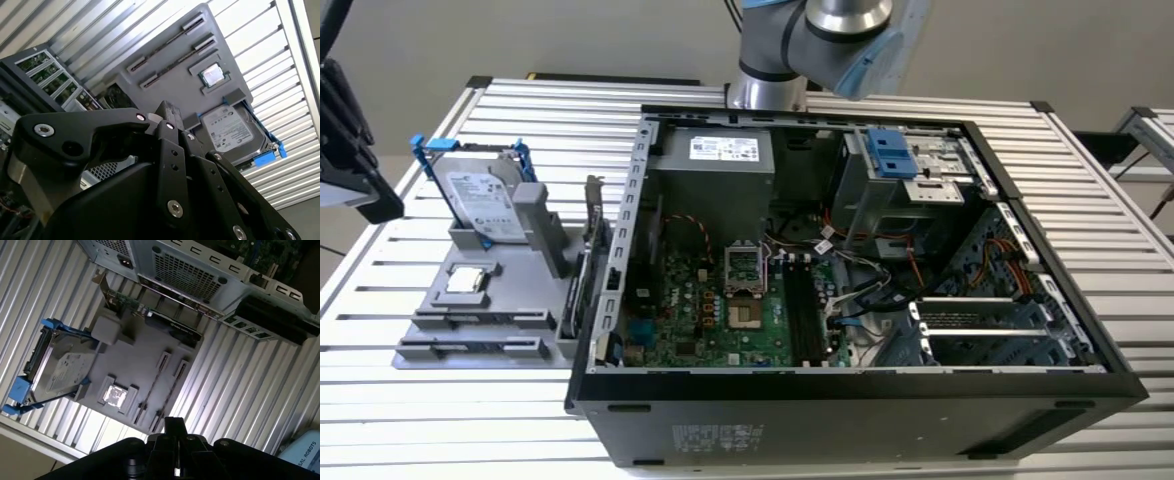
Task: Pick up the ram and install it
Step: 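Pick up the ram and move it above insertion slot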
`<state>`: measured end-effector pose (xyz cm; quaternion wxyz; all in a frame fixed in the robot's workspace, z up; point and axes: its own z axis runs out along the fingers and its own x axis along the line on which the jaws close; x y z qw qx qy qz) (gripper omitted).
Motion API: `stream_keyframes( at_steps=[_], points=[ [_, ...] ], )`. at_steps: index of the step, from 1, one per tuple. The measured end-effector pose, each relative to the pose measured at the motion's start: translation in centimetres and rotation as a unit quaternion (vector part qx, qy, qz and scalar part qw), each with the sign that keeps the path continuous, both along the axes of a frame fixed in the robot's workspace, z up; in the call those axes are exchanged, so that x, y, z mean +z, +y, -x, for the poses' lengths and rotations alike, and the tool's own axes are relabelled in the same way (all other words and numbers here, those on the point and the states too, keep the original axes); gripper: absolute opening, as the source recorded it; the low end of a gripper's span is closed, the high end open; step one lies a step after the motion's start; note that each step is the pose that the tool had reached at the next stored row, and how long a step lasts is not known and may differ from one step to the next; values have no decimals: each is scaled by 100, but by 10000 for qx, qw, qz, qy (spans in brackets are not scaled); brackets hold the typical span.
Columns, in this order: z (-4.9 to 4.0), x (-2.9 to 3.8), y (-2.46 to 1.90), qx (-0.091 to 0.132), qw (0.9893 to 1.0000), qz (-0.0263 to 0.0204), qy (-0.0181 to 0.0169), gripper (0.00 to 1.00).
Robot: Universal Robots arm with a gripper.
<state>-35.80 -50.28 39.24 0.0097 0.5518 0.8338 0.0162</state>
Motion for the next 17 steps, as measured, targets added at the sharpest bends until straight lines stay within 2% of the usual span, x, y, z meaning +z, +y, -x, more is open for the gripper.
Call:
stream_keyframes(
  at_steps=[5,9,12,17],
  points=[
    [0,0,-4,-220,9998,0,33,0],
    [0,0,-6,-414,9991,0,53,0],
    [0,0,-7,-569,9984,0,67,0],
    [0,0,-8,-838,9964,-1,90,0]
  ],
)
